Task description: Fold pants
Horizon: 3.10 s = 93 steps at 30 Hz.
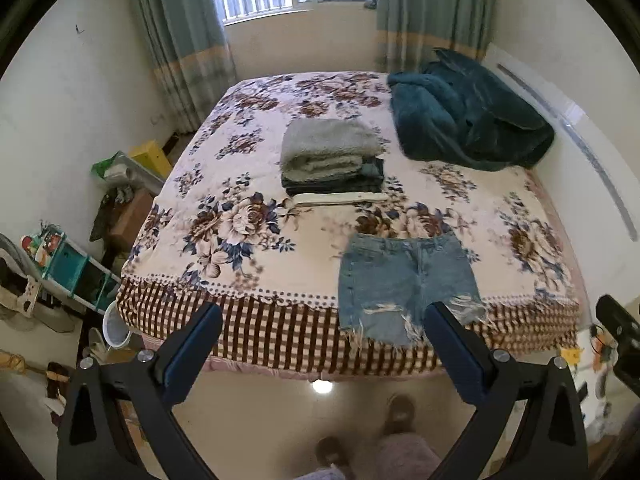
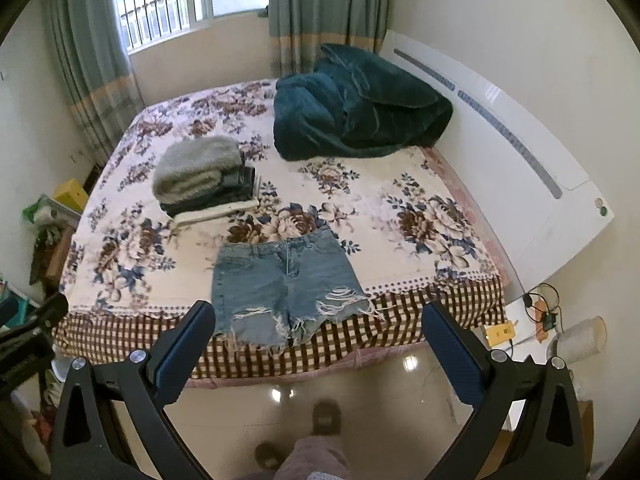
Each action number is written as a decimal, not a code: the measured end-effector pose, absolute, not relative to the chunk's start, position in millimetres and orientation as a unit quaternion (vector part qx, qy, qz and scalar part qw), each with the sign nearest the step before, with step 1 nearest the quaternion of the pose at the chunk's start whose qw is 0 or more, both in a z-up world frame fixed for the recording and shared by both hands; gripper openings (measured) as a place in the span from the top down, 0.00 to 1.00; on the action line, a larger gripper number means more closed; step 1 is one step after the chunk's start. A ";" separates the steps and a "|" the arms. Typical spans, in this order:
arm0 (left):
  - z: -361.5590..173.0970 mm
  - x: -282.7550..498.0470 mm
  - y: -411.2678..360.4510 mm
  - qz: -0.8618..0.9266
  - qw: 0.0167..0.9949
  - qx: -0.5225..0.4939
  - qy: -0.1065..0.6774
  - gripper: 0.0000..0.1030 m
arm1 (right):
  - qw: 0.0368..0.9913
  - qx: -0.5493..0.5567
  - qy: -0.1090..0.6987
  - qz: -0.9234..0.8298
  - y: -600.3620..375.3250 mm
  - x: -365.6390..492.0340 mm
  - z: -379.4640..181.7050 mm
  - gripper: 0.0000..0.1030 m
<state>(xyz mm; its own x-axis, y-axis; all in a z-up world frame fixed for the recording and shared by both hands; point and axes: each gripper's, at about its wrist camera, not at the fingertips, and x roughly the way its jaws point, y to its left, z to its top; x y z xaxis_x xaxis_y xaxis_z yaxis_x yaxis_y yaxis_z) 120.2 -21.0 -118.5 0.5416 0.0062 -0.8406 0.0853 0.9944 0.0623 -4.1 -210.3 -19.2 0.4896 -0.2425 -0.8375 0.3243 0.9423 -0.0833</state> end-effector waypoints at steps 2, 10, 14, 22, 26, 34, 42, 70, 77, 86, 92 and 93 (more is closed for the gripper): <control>-133.5 137.8 -33.3 -0.020 0.873 0.045 0.486 0.00 | 0.857 0.042 0.491 -0.153 -225.2 23.3 -43.3 0.00; -191.8 209.9 -80.3 0.046 0.859 0.045 0.507 0.00 | 0.829 0.033 0.553 -0.077 -299.1 154.0 -153.4 0.00; -231.5 247.0 -103.7 0.085 0.848 0.041 0.522 0.00 | 0.816 0.008 0.577 -0.037 -335.7 228.8 -215.2 0.00; -360.7 295.8 -162.5 0.129 0.802 0.019 0.584 0.00 | 0.759 0.017 0.650 0.018 -405.6 340.3 -364.8 0.00; -438.1 297.4 -210.1 0.112 0.768 0.022 0.631 0.00 | 0.726 0.053 0.685 0.038 -427.7 364.9 -440.2 0.00; -545.2 275.4 -325.9 0.060 0.731 0.023 0.680 0.00 | 0.676 0.107 0.725 0.083 -478.5 399.9 -544.4 0.00; -581.9 247.7 -406.7 0.049 0.714 0.028 0.698 0.00 | 0.650 0.097 0.745 0.112 -521.5 417.2 -590.0 0.00; -541.4 291.4 -393.0 0.036 0.711 -0.082 0.697 0.93 | 0.616 0.113 0.773 0.100 -489.2 471.8 -640.7 0.20; -512.4 303.3 -355.3 0.032 0.718 -0.099 0.688 0.95 | 0.626 0.052 0.770 0.114 -453.4 473.2 -629.9 0.85; -444.0 294.5 -307.5 0.019 0.737 -0.121 0.665 0.95 | 0.656 0.010 0.748 0.100 -422.7 470.8 -574.0 0.95; -421.6 287.5 -230.0 0.017 0.755 -0.149 0.638 0.95 | 0.674 0.005 0.733 0.092 -403.0 469.8 -532.0 0.95; -420.0 277.9 -217.7 0.017 0.756 -0.157 0.635 0.95 | 0.678 0.005 0.729 0.091 -396.3 469.6 -522.1 0.96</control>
